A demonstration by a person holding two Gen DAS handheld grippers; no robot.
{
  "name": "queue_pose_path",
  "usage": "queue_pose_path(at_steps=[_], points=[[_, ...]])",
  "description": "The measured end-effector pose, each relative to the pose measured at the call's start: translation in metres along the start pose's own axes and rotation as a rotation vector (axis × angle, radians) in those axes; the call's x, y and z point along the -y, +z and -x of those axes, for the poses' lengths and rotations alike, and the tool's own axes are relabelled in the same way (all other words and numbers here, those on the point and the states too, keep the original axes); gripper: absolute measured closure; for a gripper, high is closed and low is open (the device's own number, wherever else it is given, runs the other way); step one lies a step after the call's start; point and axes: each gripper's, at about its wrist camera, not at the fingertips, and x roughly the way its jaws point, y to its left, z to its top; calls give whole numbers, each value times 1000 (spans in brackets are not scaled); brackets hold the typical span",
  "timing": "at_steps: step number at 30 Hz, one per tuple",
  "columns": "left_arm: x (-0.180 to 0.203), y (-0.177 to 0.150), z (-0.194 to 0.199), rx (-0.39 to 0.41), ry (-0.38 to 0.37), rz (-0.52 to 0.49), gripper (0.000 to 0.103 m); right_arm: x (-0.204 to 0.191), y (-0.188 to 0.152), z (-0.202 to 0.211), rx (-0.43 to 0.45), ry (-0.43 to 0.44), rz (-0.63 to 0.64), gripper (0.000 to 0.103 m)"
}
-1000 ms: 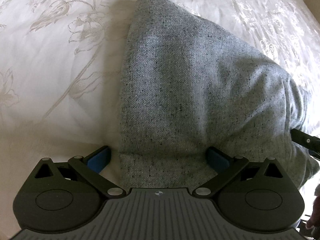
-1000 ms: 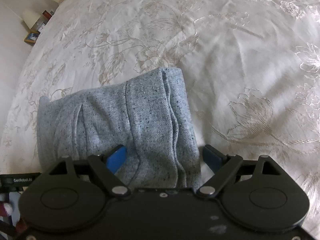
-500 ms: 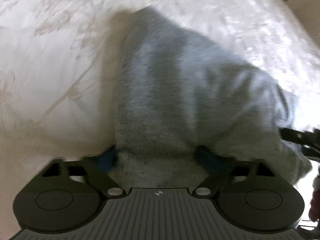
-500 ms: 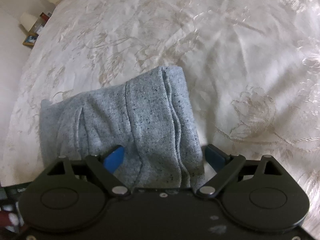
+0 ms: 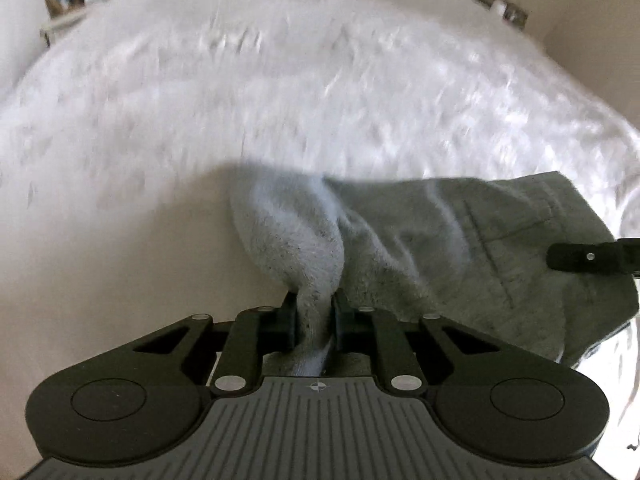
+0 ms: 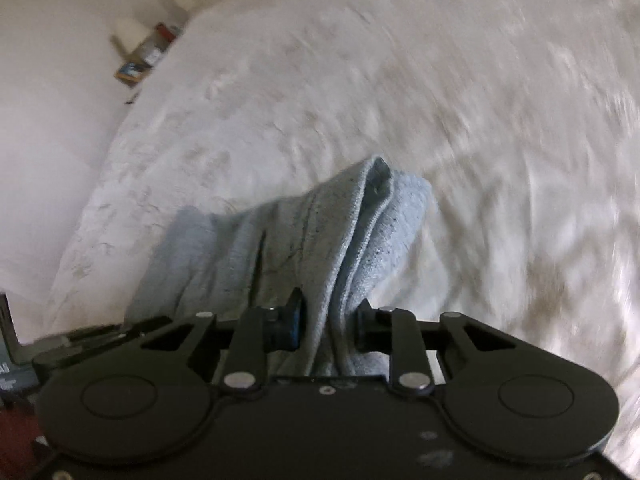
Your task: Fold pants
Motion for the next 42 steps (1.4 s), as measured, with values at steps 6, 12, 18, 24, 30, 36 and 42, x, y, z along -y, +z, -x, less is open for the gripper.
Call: queue_pose_path(at_steps=[6, 12, 18, 24, 30, 36, 42], points=[[23, 55, -2, 117, -19, -18, 88, 0, 53, 26, 135, 25, 45, 78], [47, 118, -26, 162, -30, -7, 85, 9, 126, 33, 240, 31, 82, 78], [37, 103, -100, -85, 139, 64, 79, 70, 159, -19, 141, -199, -16, 66], [36, 94, -103, -85, 130, 109, 78, 90, 158, -32, 153, -333, -23, 67], [94, 98, -109, -33, 24, -39, 78, 34, 136, -39, 169, -85, 186, 69], [101, 58, -144, -179, 18, -91, 77, 54, 102, -85, -31, -154, 113, 79], [92, 96, -114, -38, -4, -113, 78, 48, 108, -55, 40, -115, 98, 72]])
